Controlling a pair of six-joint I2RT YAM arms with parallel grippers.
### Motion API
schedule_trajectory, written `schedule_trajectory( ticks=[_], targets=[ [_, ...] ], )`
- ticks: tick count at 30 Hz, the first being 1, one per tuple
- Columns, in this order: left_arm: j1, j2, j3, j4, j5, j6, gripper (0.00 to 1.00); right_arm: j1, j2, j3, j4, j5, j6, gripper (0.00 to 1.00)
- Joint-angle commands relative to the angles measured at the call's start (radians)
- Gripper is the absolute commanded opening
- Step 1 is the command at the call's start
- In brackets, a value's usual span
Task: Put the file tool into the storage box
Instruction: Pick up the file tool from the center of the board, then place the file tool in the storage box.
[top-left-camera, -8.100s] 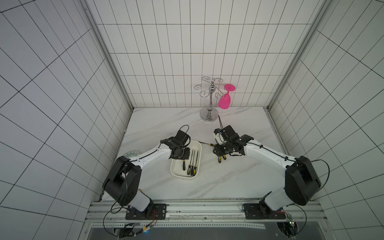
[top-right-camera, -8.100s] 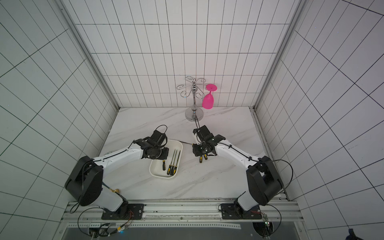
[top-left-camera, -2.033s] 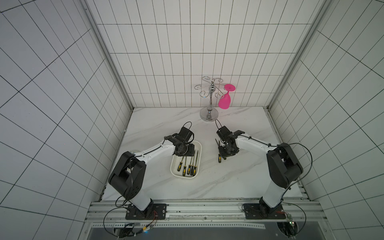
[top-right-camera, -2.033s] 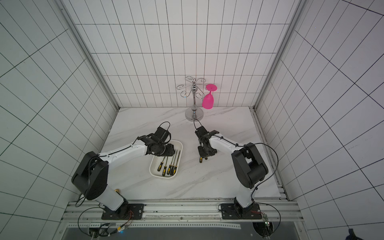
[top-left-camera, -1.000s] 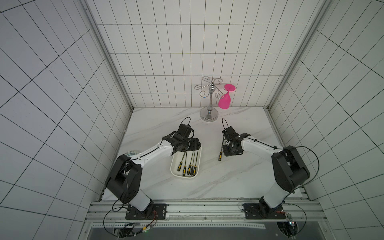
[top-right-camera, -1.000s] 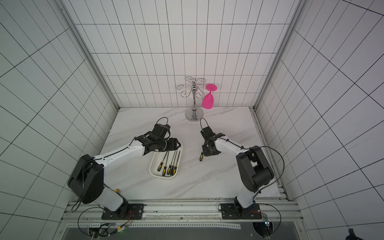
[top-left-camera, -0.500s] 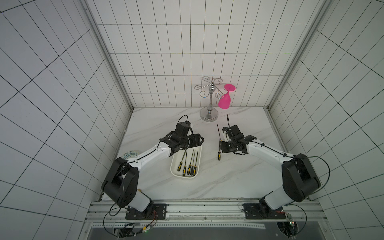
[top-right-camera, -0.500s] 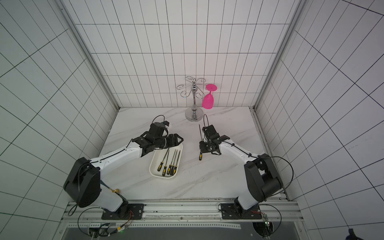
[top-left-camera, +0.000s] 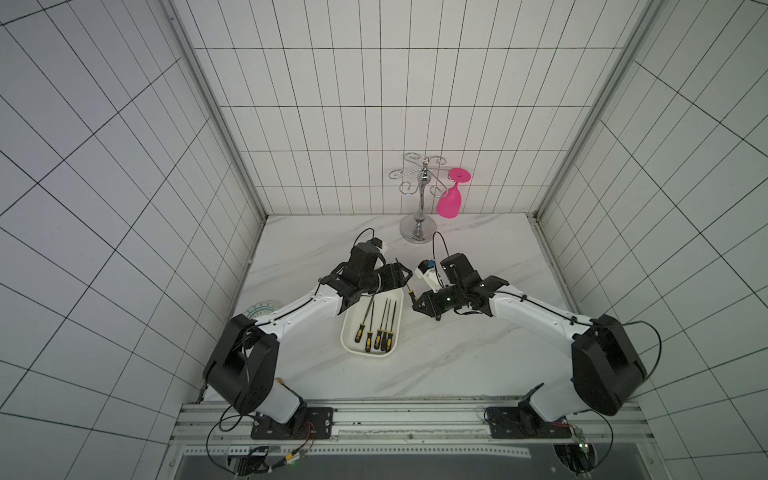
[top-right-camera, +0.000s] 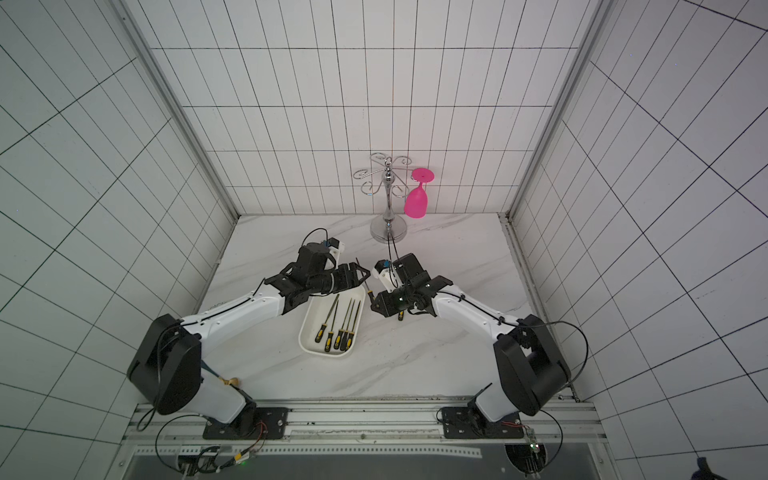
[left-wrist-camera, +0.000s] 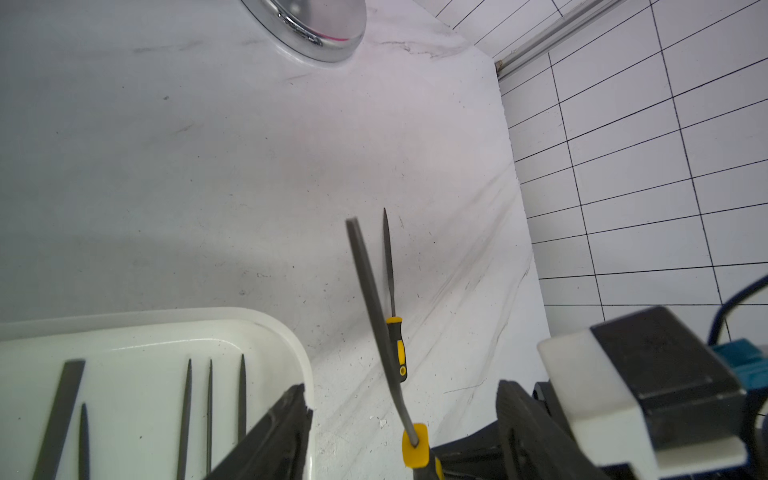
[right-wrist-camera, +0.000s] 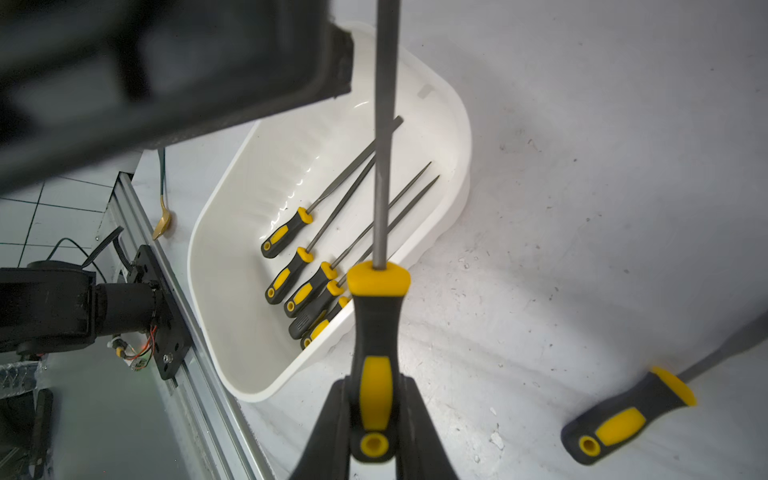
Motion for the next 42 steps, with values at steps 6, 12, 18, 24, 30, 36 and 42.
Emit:
schedule_trajectory(
  ticks=[6,12,18,24,30,36,42],
  targets=[
    [0.004,0.043,-0.002,0.079,0.031,-0.027,0.59,0.027,-0.032,0.062,-0.038,-0.029,-0.055,0.0],
    [0.004,0.067,-0.007,0.121,0.044,-0.05,0.0,0.029,-0.048,0.057,-0.041,-0.011,-0.05,0.0],
    [0.004,0.056,-0.009,0.117,0.052,-0.055,0.0,0.029,-0.064,0.053,-0.046,-0.003,-0.041,0.17],
    [0.004,-0.029,0.001,-0.052,0.017,0.075,0.0,0.026,-0.073,0.048,-0.027,0.084,-0.028,0.48],
    [0.003,-0.149,-0.051,-0.316,-0.145,0.26,0.0,0.022,-0.047,0.051,-0.023,0.13,-0.028,0.47],
    [-0.005,-0.147,-0.137,-0.352,-0.225,0.305,0.0,0.013,-0.033,0.048,-0.019,0.153,-0.027,0.47],
    [-0.04,0.028,-0.06,-0.389,-0.267,0.301,0.0,0.009,-0.017,0.049,-0.025,0.159,-0.012,0.47]
  ],
)
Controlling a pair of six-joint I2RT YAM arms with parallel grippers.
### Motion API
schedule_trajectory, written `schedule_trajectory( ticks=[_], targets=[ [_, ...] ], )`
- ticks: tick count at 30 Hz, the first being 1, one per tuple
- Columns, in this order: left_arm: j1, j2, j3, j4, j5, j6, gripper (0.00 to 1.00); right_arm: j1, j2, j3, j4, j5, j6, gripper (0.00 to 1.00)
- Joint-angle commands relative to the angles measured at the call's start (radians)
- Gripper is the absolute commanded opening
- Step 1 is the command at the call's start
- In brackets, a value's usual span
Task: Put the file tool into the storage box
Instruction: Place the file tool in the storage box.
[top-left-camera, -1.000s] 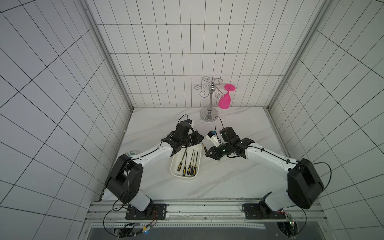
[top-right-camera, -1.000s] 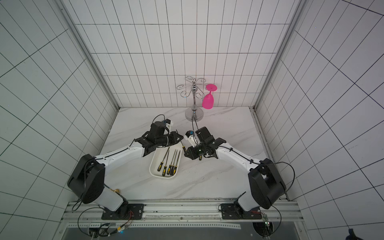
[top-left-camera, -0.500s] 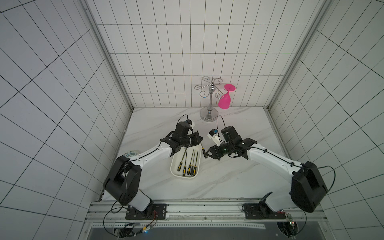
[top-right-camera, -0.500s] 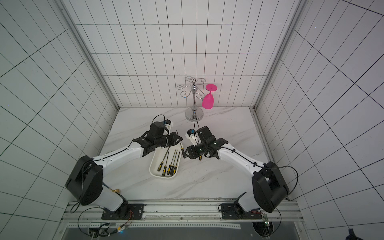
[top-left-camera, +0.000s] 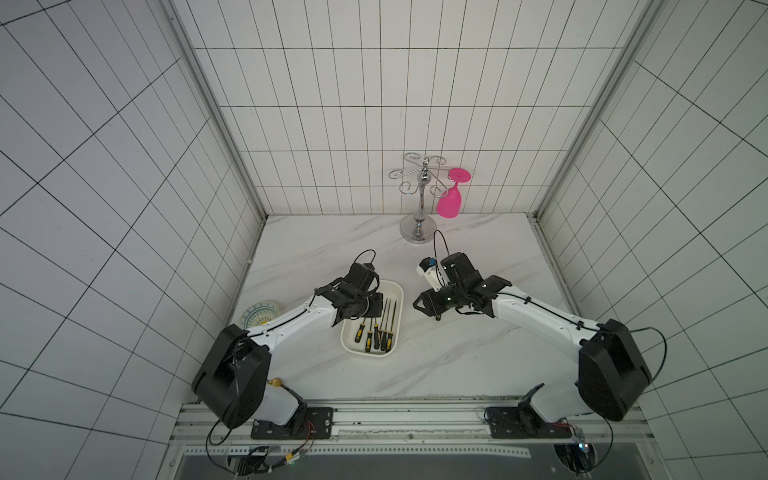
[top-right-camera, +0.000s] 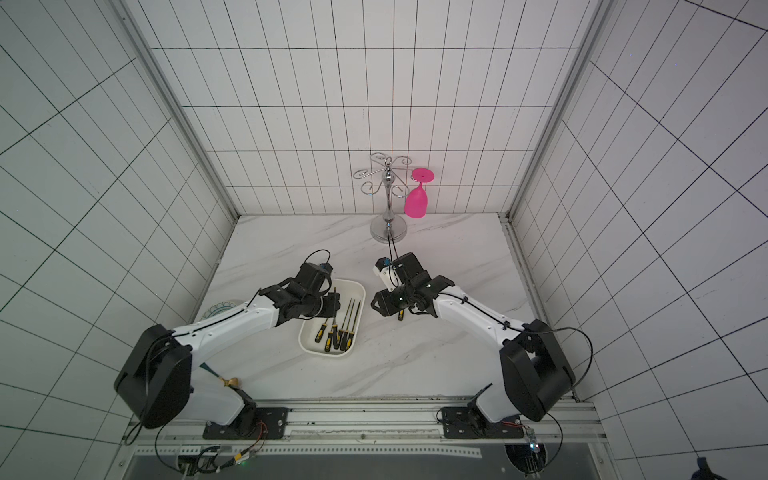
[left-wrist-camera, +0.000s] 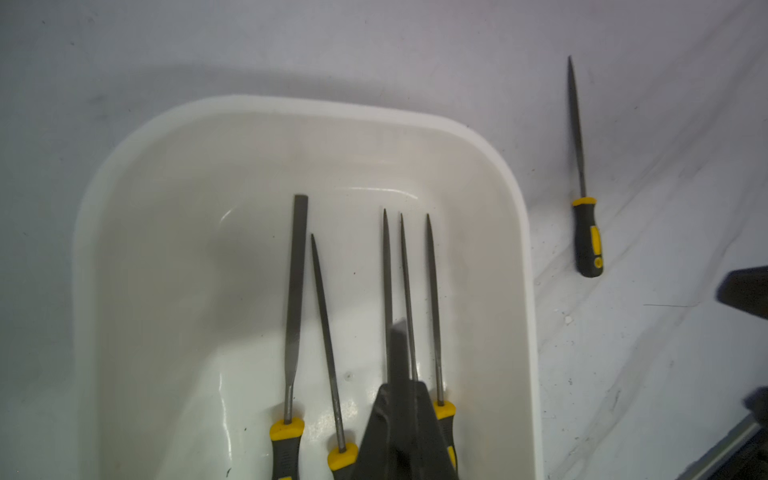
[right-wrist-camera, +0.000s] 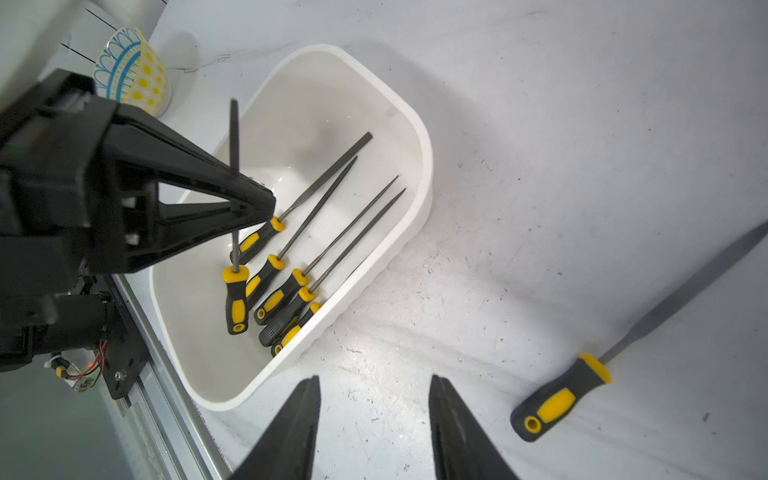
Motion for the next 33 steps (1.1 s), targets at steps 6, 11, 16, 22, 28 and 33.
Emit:
schedule_trajectory(
  ticks=[6,11,16,22,28,33],
  targets=[
    [-0.031,0.155,0.15,-0.07,-0.132,0.004,0.53,-0.009,-0.008,0.011,-0.006,0.077,0.022,0.48],
    [-0.031,0.162,0.174,-0.038,-0.138,-0.05,0.6,-0.014,0.013,-0.011,-0.015,0.149,0.034,0.48],
    [-0.034,0.151,0.165,0.043,-0.081,-0.137,0.6,-0.023,0.085,0.014,-0.072,0.225,0.044,0.49],
    [-0.045,0.135,0.152,0.053,-0.105,-0.136,0.6,-0.062,0.178,0.03,-0.11,0.255,0.081,0.49],
    [-0.044,0.115,0.14,0.065,-0.111,-0.136,0.6,-0.07,0.244,0.044,-0.1,0.254,0.079,0.49],
    [-0.044,0.094,0.132,0.08,-0.12,-0.137,0.61,-0.07,0.284,0.038,-0.096,0.253,0.082,0.44]
  ],
)
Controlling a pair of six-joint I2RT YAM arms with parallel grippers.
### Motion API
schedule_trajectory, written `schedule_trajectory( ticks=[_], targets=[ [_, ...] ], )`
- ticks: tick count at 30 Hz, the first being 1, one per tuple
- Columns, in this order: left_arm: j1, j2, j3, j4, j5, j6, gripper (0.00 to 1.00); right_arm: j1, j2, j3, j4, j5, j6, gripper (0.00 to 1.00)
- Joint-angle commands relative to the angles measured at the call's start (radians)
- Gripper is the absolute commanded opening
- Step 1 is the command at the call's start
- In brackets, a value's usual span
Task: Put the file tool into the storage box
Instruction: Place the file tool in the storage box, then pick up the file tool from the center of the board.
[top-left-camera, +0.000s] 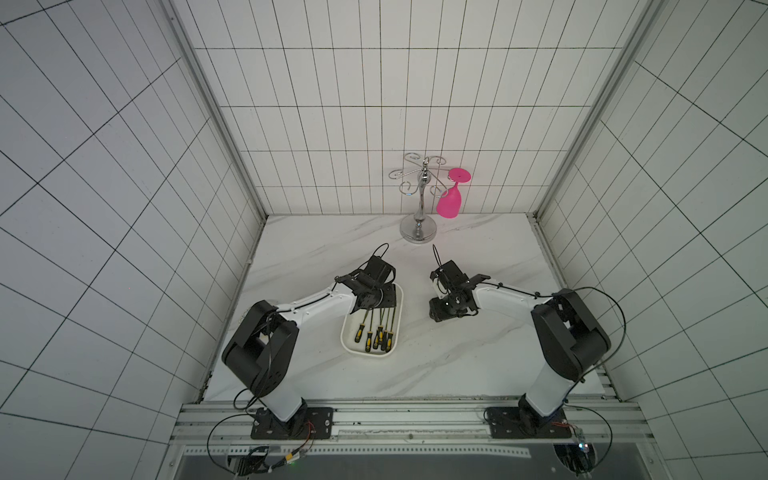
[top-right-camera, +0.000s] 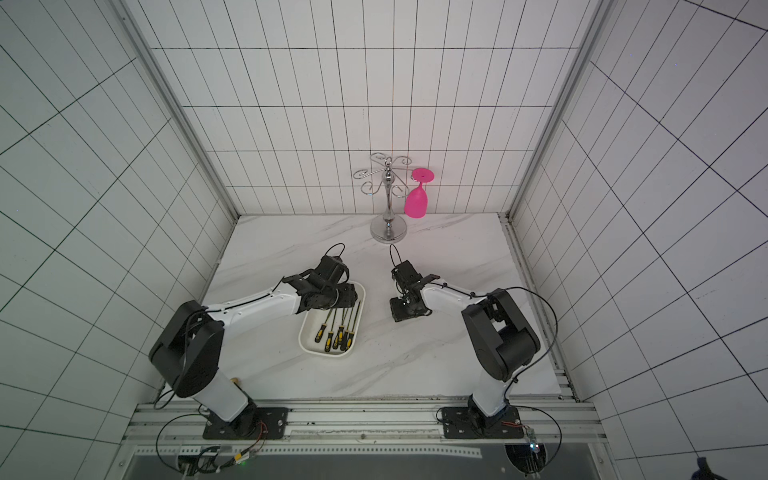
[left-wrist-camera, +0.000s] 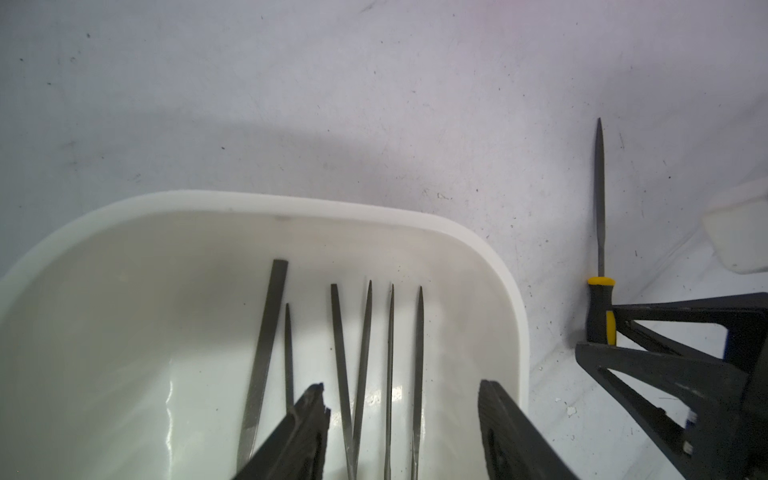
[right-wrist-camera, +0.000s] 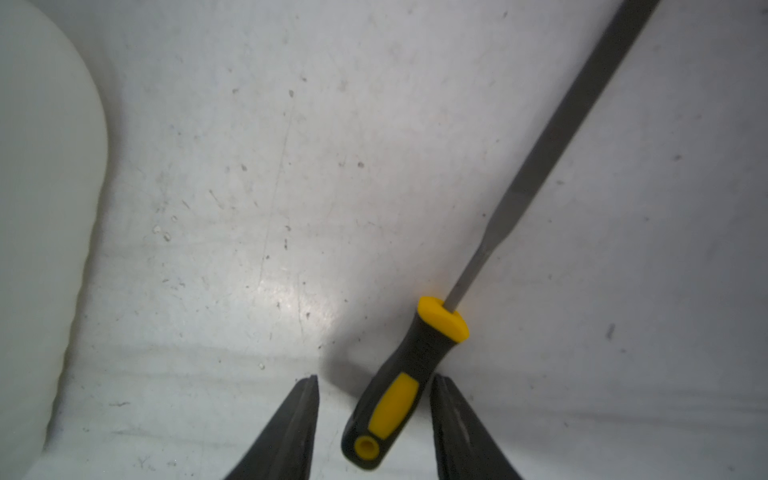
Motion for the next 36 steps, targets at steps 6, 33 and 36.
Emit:
schedule_trajectory(
  ticks=[6,33,36],
  targets=[
    [-0.002,-0.123,-0.044,0.121,-0.009,0.0,0.68,-0.003,0.013,0.019,-0.011,0.022,0.013,0.17],
    [-0.002,-0.067,-0.005,0.315,0.162,-0.043,0.2,0.089,-0.289,0.006,0.084,-0.336,-0.144,0.1],
    [0.0,-0.066,-0.011,0.321,0.161,-0.046,0.0,0.089,-0.291,0.009,0.082,-0.326,-0.145,0.11]
  ],
)
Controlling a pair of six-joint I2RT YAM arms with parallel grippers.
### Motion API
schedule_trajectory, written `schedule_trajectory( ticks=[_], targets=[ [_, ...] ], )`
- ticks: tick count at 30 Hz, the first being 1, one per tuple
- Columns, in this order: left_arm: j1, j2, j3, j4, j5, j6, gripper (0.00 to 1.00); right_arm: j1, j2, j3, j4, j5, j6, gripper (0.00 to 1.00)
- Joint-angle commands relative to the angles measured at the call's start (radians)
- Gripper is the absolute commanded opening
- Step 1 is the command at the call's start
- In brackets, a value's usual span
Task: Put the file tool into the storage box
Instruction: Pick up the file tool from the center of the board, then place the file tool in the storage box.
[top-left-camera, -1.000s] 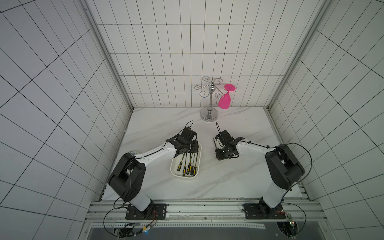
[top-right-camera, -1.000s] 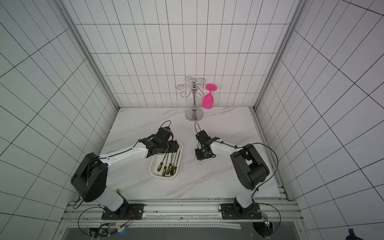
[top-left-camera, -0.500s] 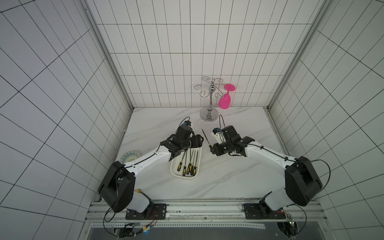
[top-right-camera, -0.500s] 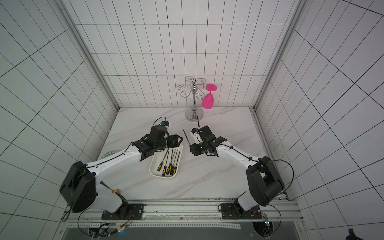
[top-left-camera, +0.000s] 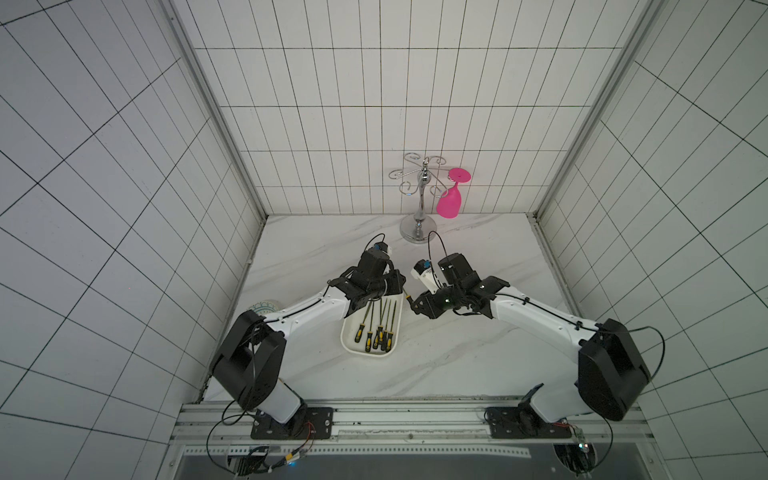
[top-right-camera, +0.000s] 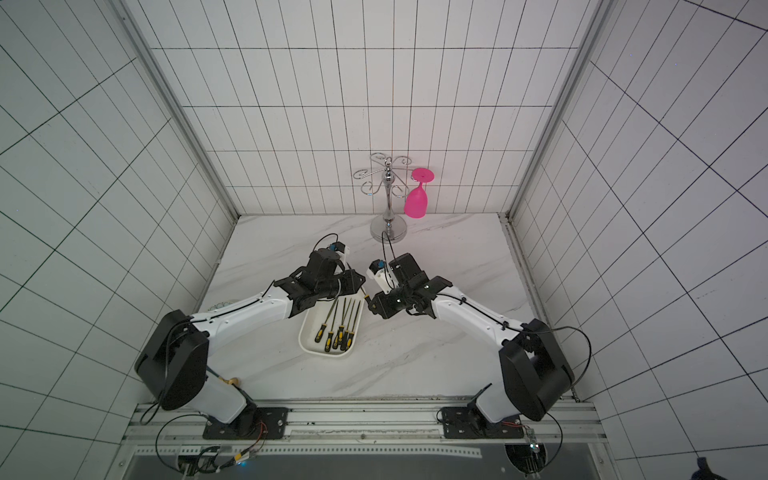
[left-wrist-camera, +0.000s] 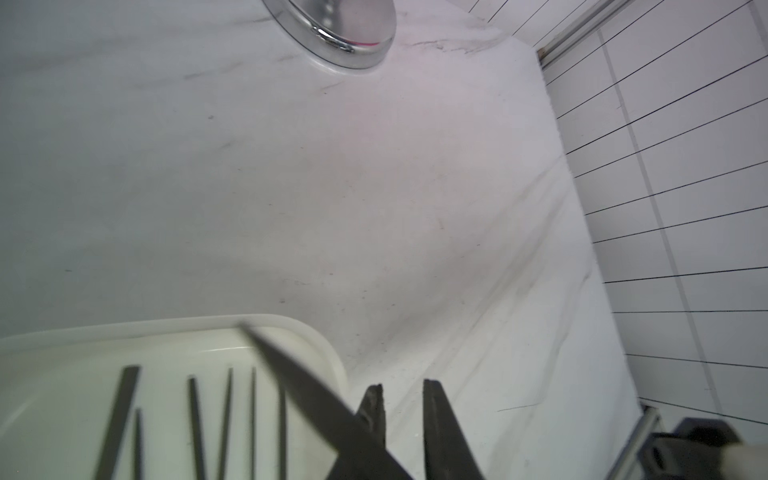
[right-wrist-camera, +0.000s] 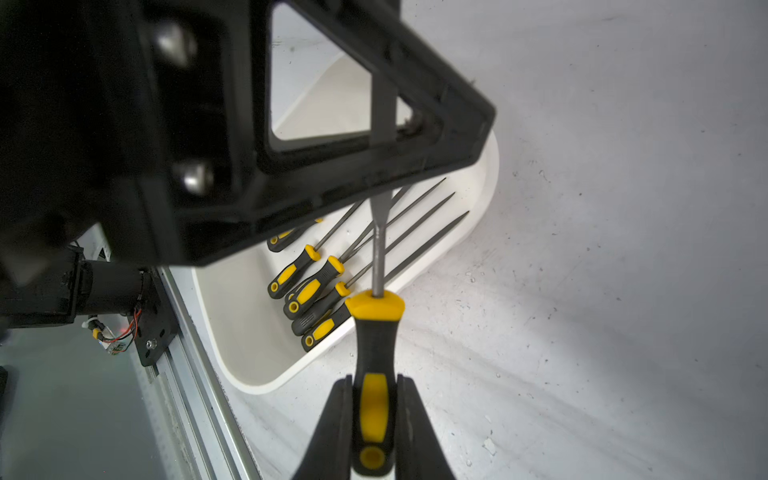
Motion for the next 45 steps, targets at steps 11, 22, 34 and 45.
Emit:
schedule_trajectory(
  ticks=[11,22,34,45],
  targets=[
    [0.041,-0.095,-0.004,-0.081,-0.034,0.083,0.0,-0.001,-0.051,0.007,-0.01,0.117,0.026,0.62],
    [0.059,-0.208,-0.108,-0.357,-0.266,0.214,0.0,-0.004,-0.017,0.004,-0.001,0.196,0.046,0.61],
    [0.045,-0.06,-0.143,-0.313,-0.314,0.115,0.0,-0.017,-0.011,0.001,-0.018,0.235,0.056,0.61],
    [0.045,-0.029,-0.116,-0.295,-0.29,0.107,0.56,-0.043,-0.018,-0.014,-0.022,0.281,0.077,0.63]
  ],
)
